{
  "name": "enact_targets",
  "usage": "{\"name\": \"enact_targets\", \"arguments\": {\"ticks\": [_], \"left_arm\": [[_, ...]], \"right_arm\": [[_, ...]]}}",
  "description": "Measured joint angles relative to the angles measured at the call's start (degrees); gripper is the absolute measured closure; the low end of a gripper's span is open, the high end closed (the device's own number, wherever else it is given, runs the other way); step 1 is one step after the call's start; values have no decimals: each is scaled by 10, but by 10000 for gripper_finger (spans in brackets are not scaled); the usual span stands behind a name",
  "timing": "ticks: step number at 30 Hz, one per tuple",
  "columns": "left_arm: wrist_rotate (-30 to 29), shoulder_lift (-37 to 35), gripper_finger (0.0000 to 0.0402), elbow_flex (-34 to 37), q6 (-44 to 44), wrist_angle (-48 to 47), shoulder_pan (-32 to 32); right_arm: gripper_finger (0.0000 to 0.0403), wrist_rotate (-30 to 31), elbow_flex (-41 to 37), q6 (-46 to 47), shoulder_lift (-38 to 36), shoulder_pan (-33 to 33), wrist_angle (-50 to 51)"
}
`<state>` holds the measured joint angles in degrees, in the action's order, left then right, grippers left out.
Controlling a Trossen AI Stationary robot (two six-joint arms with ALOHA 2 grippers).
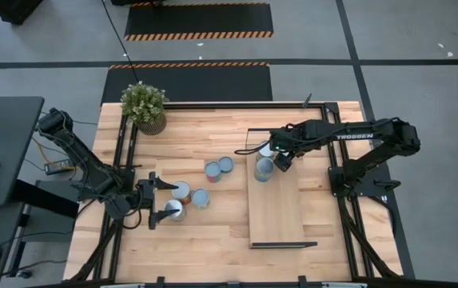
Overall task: Pick and place cans onto a shelf
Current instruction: Adjust the cans on the shelf
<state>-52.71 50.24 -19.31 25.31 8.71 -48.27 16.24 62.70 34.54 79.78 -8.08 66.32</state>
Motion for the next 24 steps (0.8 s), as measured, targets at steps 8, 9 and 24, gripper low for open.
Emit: {"name": "enact_targets", "arguments": {"ticks": [8, 9, 24], "left_arm": [[0, 0, 17, 0, 0, -1, 0], [0, 0, 17, 0, 0, -1, 0], [0, 0, 17, 0, 0, -1, 0]], "right_arm": [[73, -20, 1, -5, -2, 0, -1], [70, -30, 1, -1, -4, 2, 2], [64, -97, 0, 143, -11, 201, -22]]}}
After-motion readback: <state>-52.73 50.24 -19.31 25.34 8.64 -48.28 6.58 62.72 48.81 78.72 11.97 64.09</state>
